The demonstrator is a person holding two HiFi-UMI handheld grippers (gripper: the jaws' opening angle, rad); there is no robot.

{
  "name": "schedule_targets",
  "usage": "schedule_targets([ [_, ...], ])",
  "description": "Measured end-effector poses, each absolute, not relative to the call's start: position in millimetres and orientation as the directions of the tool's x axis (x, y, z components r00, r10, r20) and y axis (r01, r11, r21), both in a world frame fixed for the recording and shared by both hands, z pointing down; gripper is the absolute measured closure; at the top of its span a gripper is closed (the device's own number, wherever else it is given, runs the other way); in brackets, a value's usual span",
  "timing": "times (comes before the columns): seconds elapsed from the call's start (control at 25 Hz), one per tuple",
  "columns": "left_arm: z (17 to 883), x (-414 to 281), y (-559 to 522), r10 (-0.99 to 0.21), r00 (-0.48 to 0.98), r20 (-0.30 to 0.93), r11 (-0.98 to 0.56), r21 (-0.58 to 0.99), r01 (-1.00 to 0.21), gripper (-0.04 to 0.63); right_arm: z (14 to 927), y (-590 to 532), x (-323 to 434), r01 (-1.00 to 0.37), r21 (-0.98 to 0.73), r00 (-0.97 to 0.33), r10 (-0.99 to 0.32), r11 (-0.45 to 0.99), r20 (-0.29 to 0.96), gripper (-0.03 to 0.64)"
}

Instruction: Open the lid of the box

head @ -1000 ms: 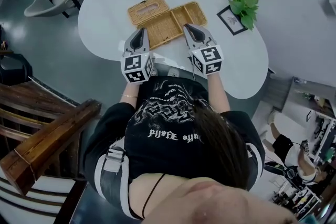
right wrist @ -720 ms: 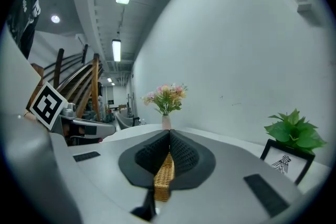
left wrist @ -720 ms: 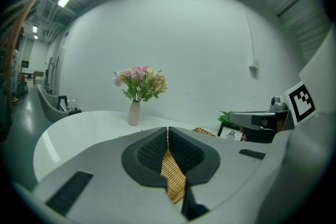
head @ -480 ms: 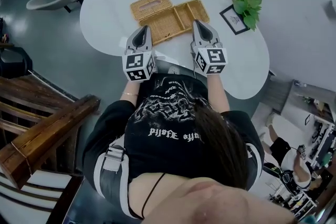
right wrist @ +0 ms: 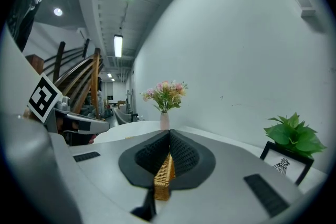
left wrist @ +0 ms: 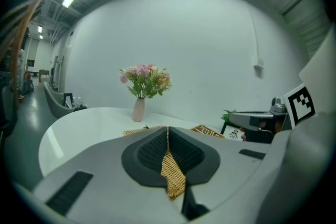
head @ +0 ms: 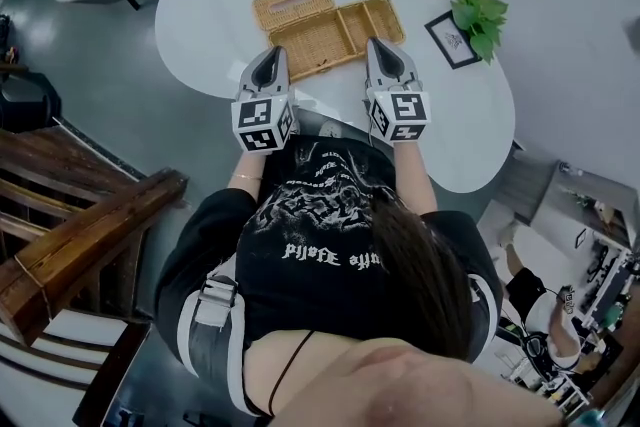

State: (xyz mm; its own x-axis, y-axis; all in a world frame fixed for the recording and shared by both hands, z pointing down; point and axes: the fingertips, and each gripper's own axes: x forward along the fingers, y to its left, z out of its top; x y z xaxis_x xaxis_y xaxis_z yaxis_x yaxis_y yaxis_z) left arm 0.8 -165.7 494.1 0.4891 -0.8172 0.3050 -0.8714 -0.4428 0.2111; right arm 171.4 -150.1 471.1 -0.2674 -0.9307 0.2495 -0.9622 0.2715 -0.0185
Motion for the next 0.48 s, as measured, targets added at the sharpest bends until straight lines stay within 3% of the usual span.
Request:
schedule_targets([
  [0.48,498.6,-1.2,-171.9,-0.824,0.469,0.318,-0.418,0.218,-0.882,0.569,477.0,-152.7,169.9,-0.950,0.009,-0.297,-0.917,0.311,0.266,0.592],
])
